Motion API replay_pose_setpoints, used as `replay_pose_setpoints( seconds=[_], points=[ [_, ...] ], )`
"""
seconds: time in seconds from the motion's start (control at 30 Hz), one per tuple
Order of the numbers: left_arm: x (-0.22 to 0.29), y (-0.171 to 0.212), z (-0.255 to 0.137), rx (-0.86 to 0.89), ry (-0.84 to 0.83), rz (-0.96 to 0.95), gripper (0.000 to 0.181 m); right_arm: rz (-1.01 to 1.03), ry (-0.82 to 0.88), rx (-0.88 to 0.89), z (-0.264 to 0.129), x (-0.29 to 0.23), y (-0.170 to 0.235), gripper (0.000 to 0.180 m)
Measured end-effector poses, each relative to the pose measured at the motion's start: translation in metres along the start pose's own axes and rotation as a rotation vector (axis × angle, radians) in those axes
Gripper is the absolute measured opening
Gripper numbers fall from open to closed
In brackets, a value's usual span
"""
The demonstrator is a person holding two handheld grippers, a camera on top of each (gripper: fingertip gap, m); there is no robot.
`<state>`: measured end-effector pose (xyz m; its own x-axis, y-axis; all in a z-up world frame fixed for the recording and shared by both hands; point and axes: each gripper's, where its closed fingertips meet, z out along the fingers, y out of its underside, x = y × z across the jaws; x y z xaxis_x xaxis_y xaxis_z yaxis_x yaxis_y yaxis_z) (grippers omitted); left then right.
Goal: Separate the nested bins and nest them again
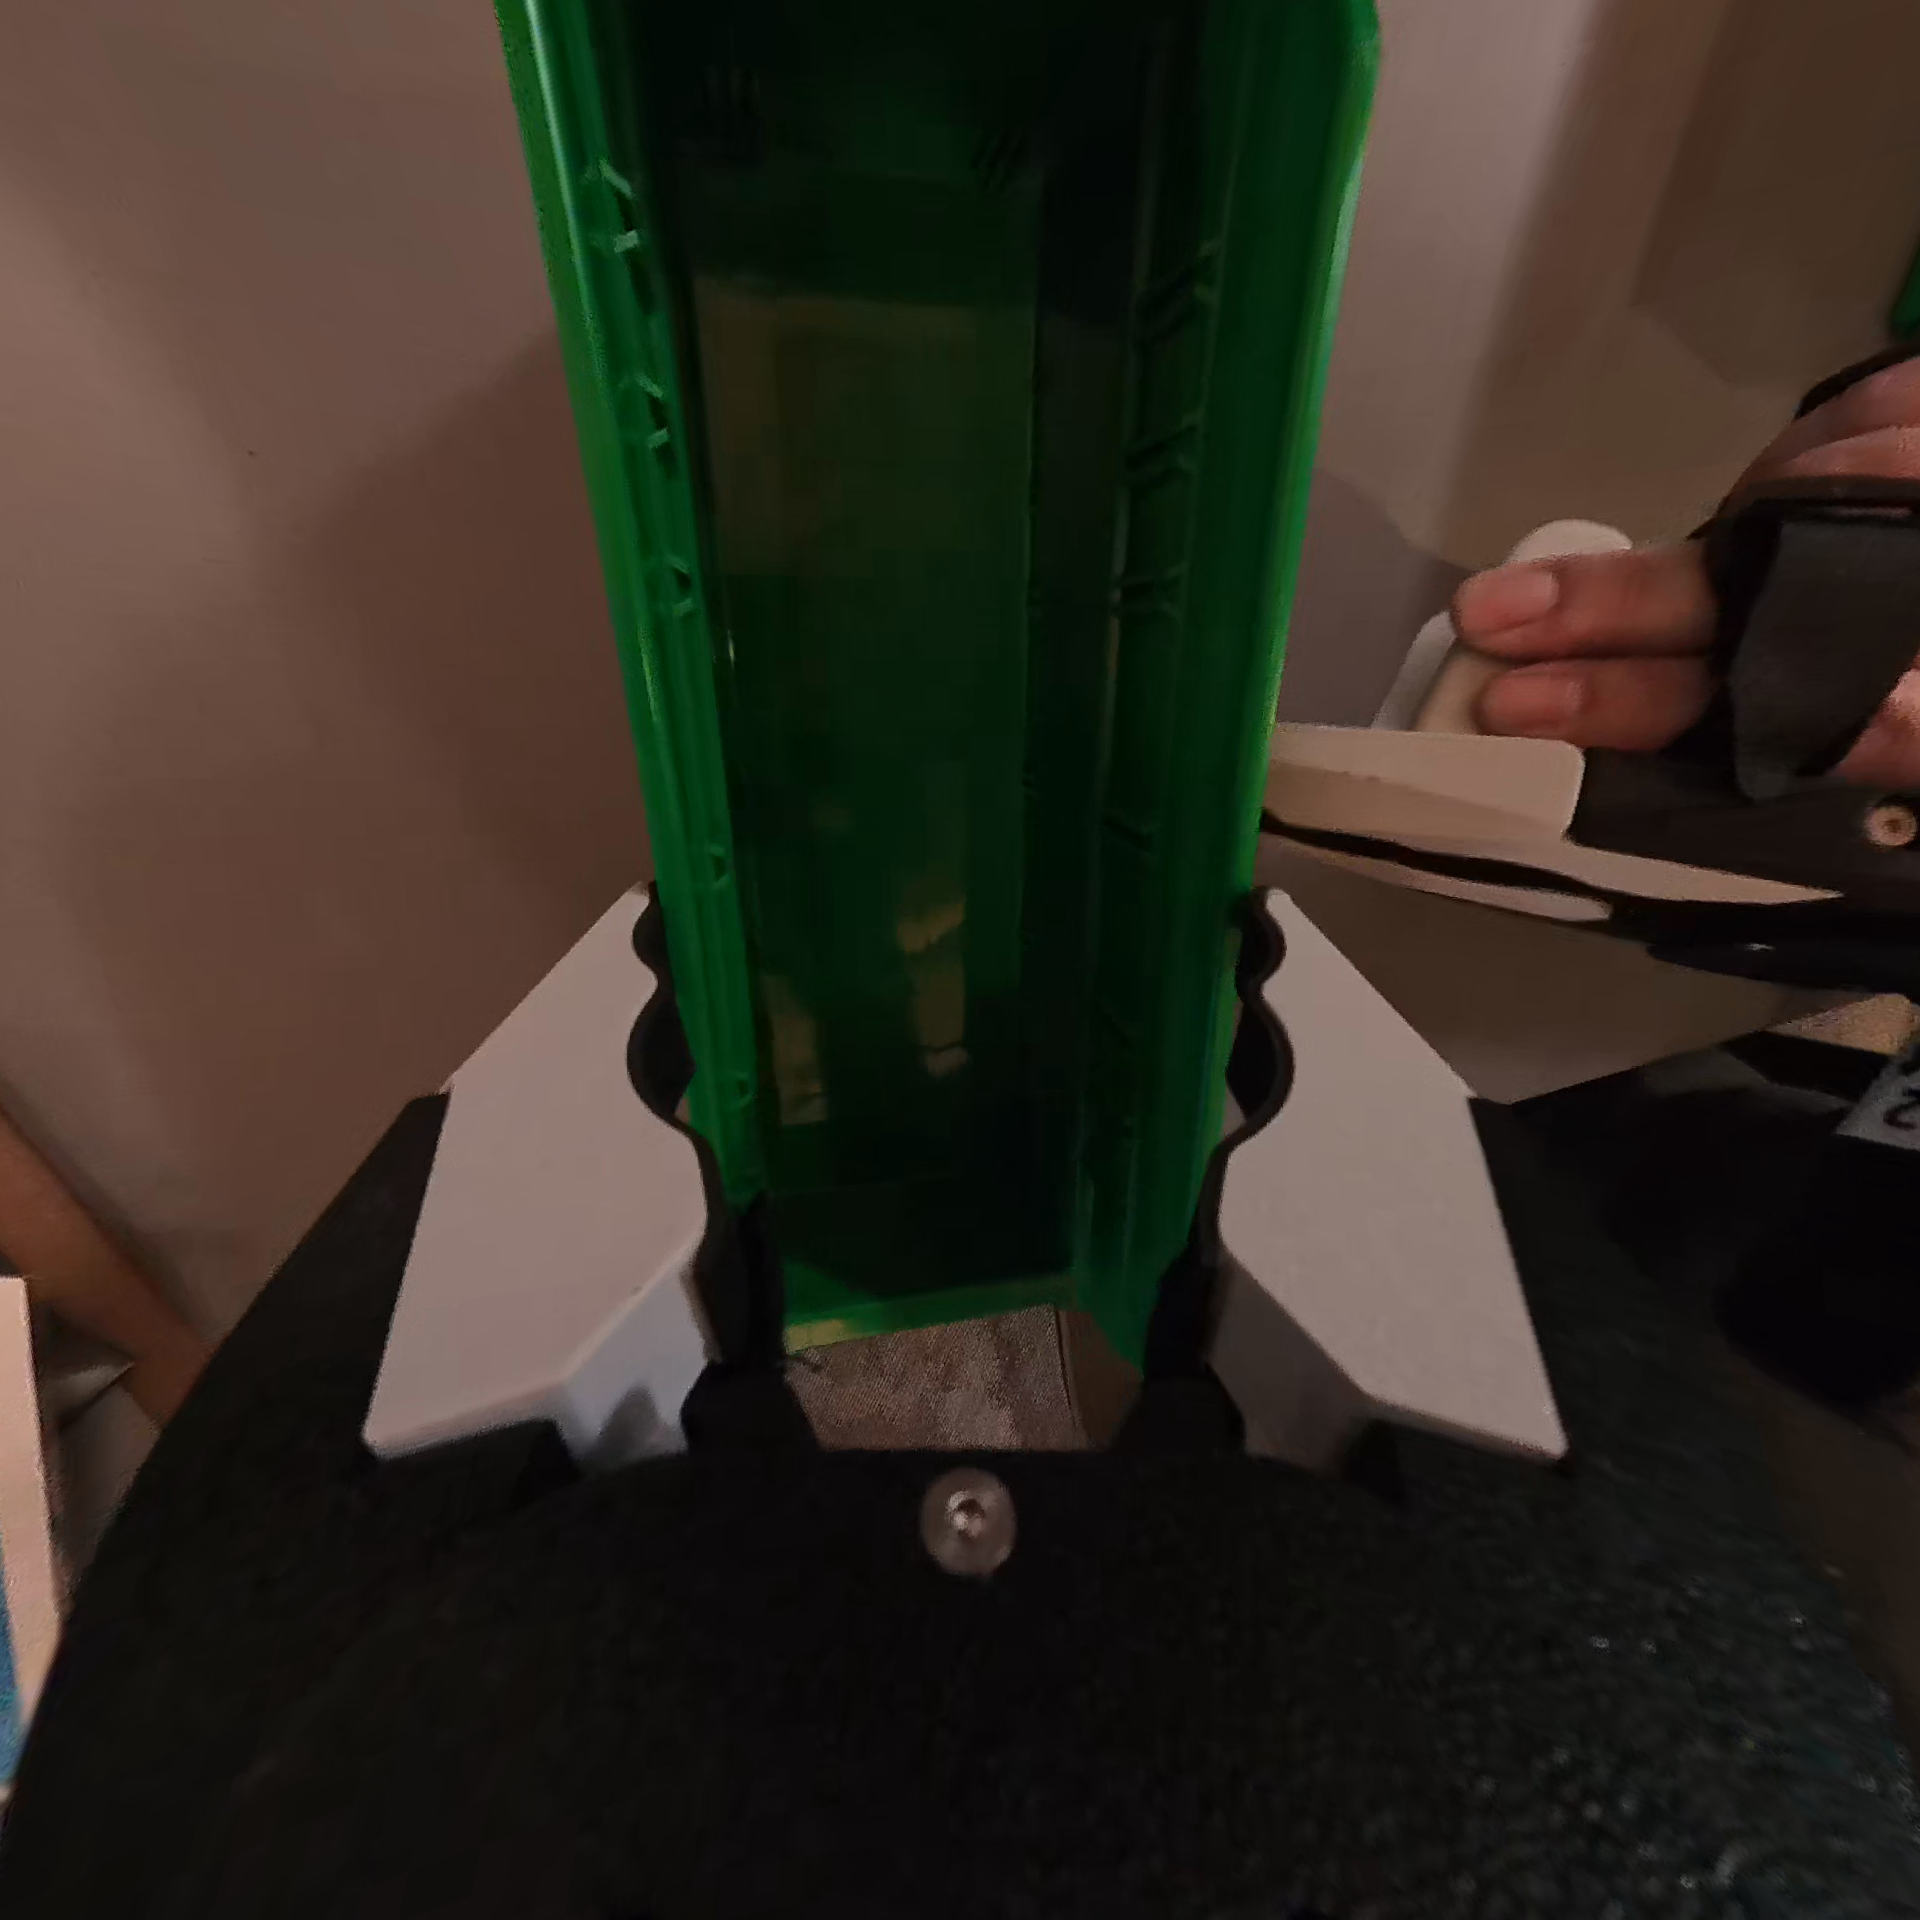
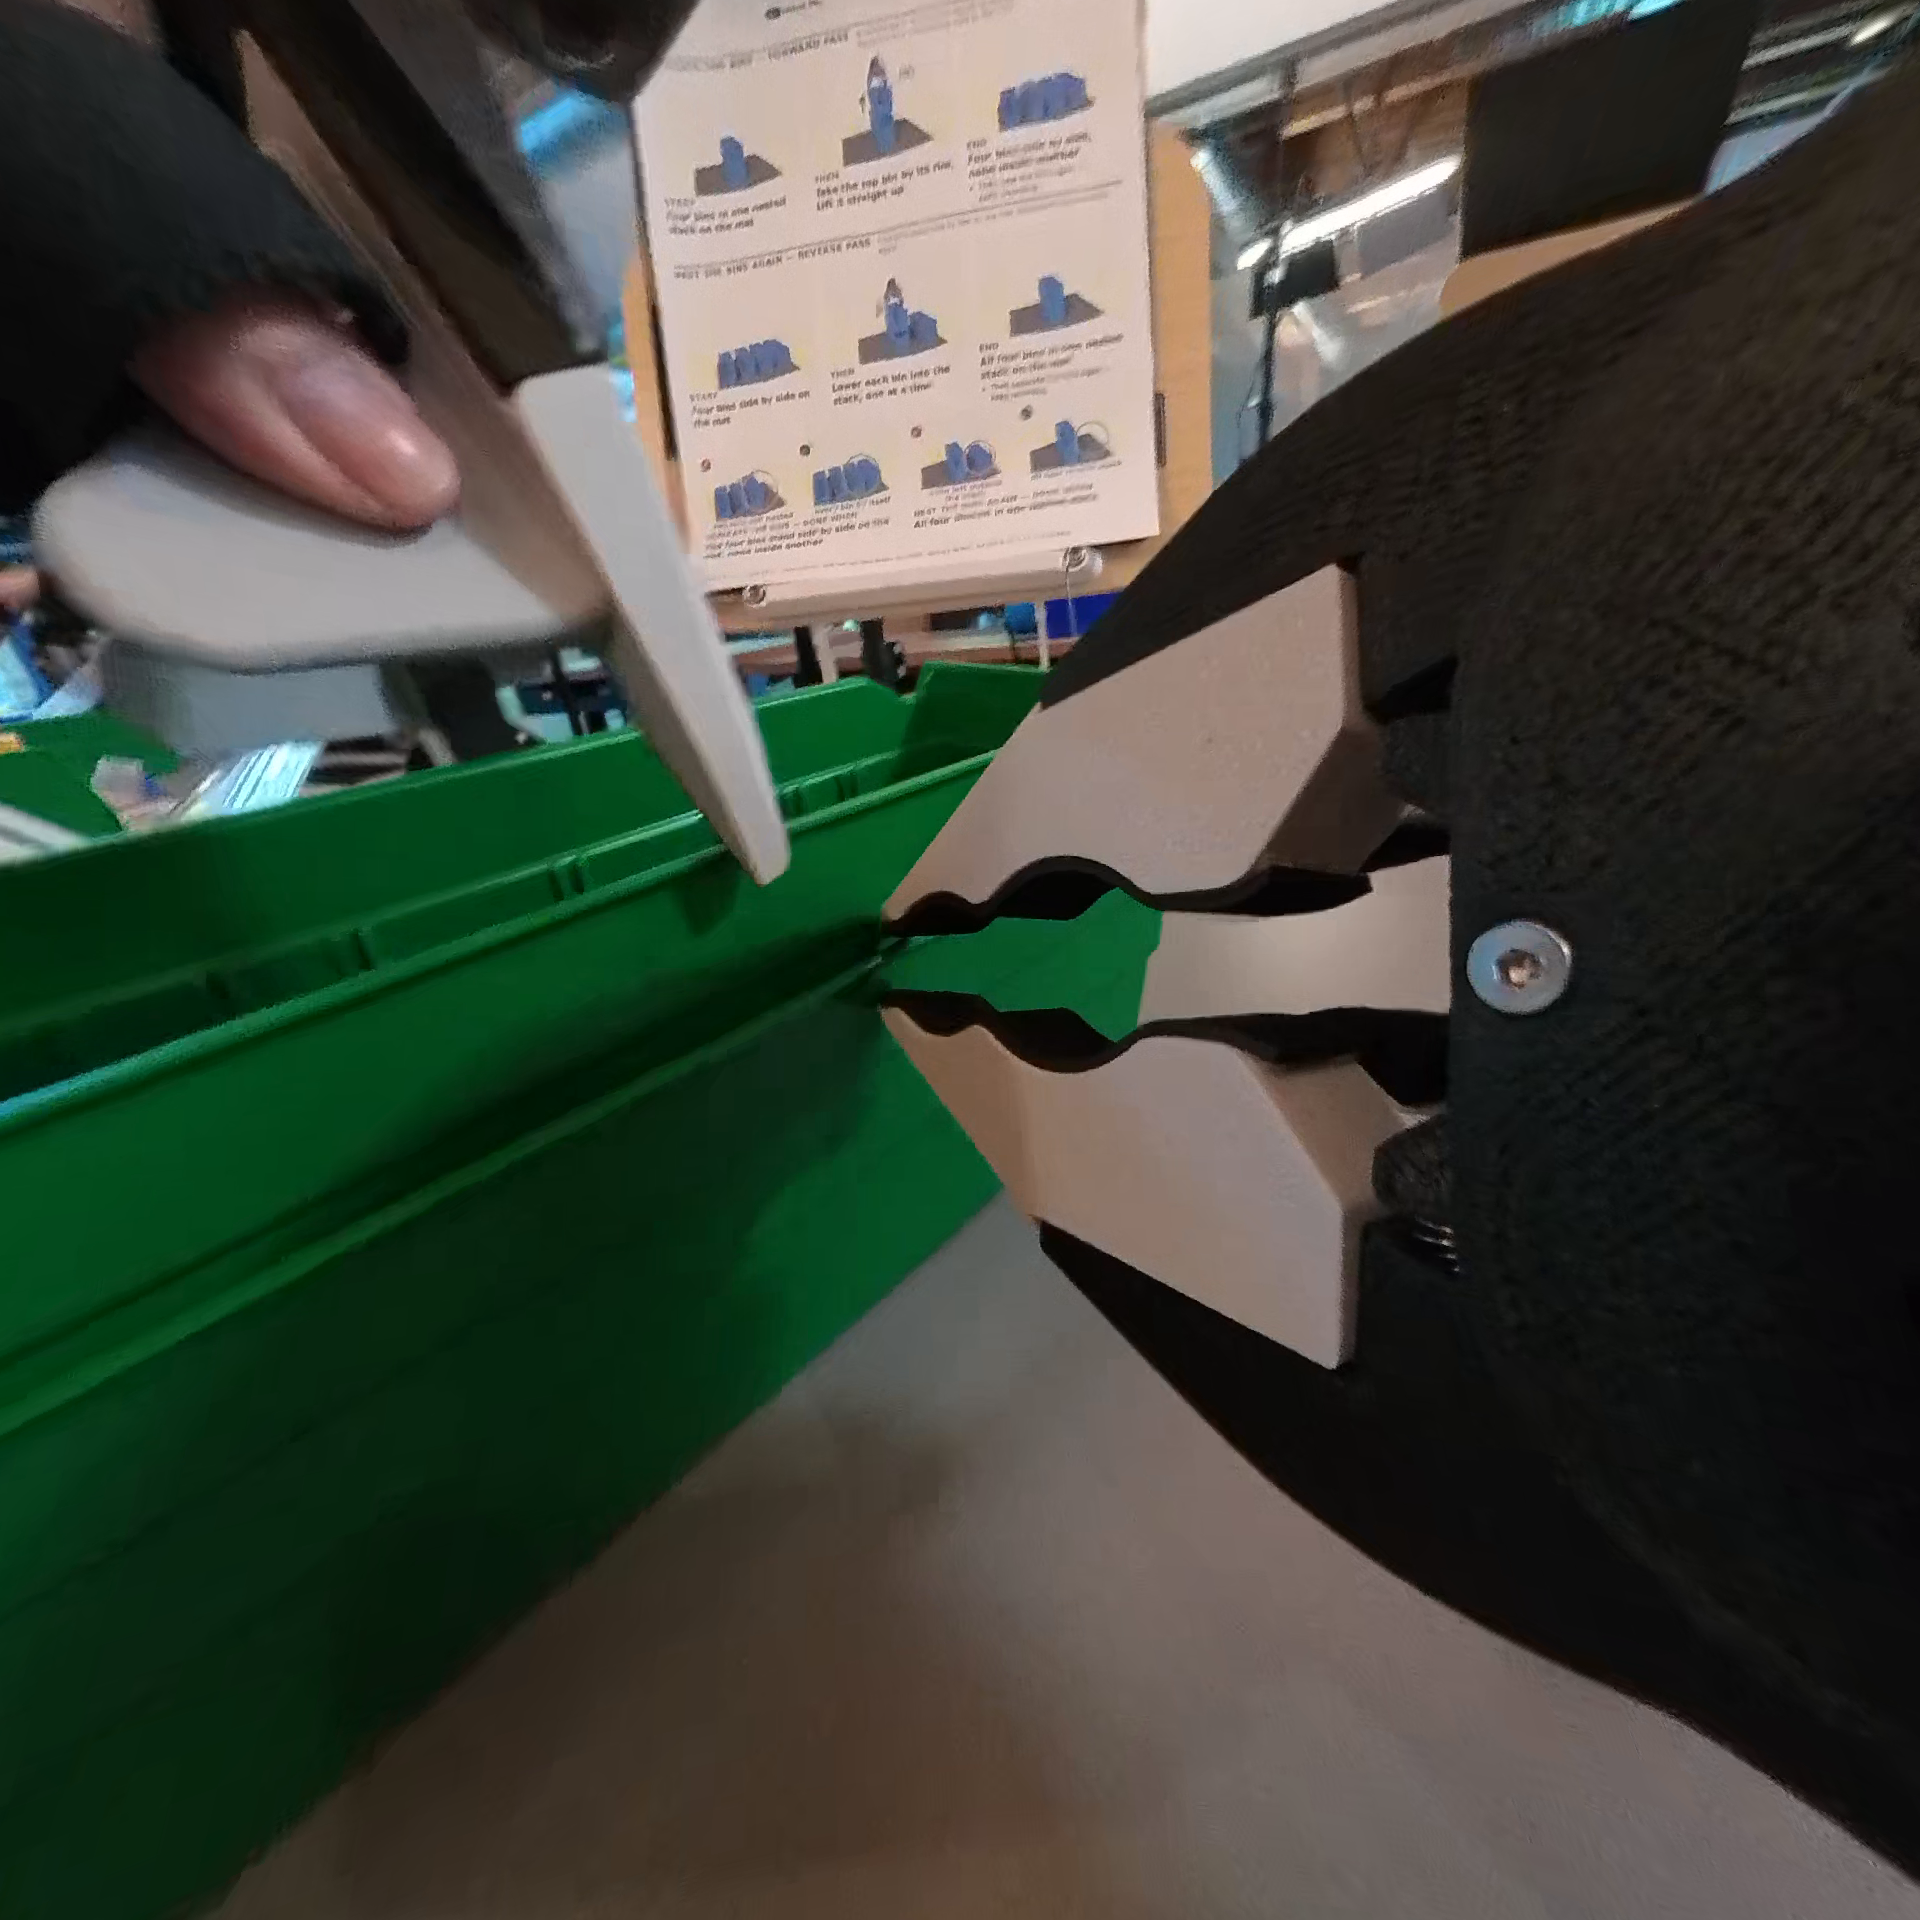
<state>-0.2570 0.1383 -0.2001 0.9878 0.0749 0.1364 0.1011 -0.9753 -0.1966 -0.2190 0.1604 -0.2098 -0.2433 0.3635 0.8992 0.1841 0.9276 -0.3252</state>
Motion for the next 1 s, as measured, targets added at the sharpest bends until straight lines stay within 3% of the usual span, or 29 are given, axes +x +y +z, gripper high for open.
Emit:
replay_pose_setpoints(
  seconds=[0.13,0.27,0.4,0.5,0.57,0.7,0.77,0.87,1.0],
  points=[
    [0.004,0.005,-0.003,0.070,0.087,-0.013,0.123,0.107,-0.044,-0.048,-0.008,0.006,0.023,0.054],
    [0.015,0.010,-0.050,0.417,0.327,-0.066,0.138,0.426,-0.053,-0.013,-0.037,0.040,0.032,0.066],
    [-0.001,0.049,-0.078,0.785,0.332,-0.041,0.158,0.913,-0.099,0.025,-0.065,0.070,0.037,0.084],
    [-0.012,0.085,-0.057,0.871,0.318,-0.080,0.159,1.328,-0.252,0.161,-0.071,0.070,0.017,0.097],
    [-0.014,0.098,-0.030,0.861,0.362,-0.113,0.159,1.474,-0.307,0.155,-0.062,0.062,0.013,0.102],
    [0.008,0.101,0.008,0.868,0.480,-0.120,0.156,1.490,-0.492,-0.082,-0.034,0.019,-0.002,0.125],
    [0.022,0.097,0.019,0.902,0.422,-0.105,0.157,1.466,-0.549,-0.172,-0.023,0.009,-0.009,0.130],
    [0.060,0.092,0.021,0.932,0.474,-0.103,0.150,1.436,-0.580,-0.272,-0.007,0.012,-0.013,0.131],
    [0.115,0.083,0.032,0.893,0.499,-0.033,0.159,1.330,-0.595,-0.450,0.017,0.014,-0.002,0.147]
  ],
)
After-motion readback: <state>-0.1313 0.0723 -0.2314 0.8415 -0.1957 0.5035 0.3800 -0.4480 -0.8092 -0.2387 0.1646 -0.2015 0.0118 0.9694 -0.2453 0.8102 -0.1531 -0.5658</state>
